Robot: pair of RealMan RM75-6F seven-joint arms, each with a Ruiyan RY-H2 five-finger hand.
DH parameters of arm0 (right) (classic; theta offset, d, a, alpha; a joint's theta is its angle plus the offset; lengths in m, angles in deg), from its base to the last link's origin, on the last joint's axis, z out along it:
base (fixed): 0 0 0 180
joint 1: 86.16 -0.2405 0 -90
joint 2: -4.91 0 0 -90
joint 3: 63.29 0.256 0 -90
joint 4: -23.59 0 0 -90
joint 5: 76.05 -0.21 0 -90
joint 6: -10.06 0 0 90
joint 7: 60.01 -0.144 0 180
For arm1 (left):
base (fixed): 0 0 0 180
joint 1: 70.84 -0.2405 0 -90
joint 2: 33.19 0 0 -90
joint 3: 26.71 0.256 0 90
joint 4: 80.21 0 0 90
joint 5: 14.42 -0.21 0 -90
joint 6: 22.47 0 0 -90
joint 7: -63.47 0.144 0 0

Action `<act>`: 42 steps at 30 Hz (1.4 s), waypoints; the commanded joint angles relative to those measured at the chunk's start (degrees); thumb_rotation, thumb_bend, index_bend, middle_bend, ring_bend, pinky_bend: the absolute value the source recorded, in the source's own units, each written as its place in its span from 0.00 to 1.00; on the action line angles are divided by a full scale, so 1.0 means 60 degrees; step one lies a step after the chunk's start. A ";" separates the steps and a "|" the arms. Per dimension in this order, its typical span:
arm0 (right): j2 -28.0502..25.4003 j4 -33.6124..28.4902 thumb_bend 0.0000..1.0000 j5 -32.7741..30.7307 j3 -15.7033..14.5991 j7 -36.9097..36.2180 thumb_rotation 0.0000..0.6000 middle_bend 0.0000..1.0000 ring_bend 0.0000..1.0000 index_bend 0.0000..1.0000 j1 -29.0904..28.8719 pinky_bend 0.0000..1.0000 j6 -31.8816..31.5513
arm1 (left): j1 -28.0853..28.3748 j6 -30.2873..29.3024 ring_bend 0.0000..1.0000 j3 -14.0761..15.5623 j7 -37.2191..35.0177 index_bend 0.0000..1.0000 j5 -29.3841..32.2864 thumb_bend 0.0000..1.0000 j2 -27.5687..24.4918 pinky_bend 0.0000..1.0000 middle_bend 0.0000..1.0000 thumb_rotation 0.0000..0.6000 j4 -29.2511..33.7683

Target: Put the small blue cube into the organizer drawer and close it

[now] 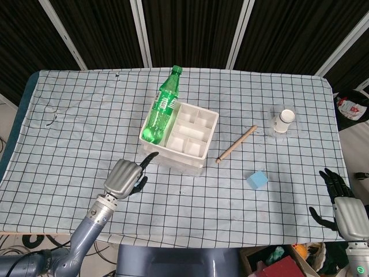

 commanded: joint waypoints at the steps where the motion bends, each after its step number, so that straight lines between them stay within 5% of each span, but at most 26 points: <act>1: -0.0002 0.0001 0.26 -0.0008 0.0005 -0.0006 1.00 0.00 0.00 0.00 0.0000 0.18 0.0000 | 0.0221 0.0177 0.93 -0.0213 0.0543 0.14 0.0857 0.46 0.0066 0.86 0.97 1.00 0.0176; 11: -0.0005 0.0006 0.26 -0.0005 0.0005 -0.0021 1.00 0.00 0.00 0.00 0.0000 0.18 -0.0001 | 0.0436 0.0049 0.95 -0.0262 0.0951 0.33 0.1533 0.46 0.0000 0.87 0.99 1.00 0.0516; 28: 0.0018 -0.0009 0.26 -0.0021 0.0022 0.0002 1.00 0.00 0.00 0.00 0.0006 0.18 -0.0023 | 0.0281 0.0003 0.95 0.0335 0.0736 0.39 0.1619 0.46 -0.0836 0.87 0.99 1.00 0.1773; 36: 0.0020 -0.0019 0.26 -0.0012 0.0017 0.0023 1.00 0.00 0.00 0.00 0.0008 0.18 -0.0026 | 0.0123 -0.0230 0.95 0.0606 0.0508 0.15 0.1080 0.22 -0.1135 0.87 0.99 1.00 0.2037; 42: 0.0020 -0.0030 0.26 -0.0018 0.0014 0.0020 1.00 0.00 0.00 0.00 0.0014 0.18 -0.0026 | -0.0134 -0.0638 0.95 0.0705 0.0052 0.13 0.0326 0.19 -0.1273 0.87 0.99 1.00 0.2249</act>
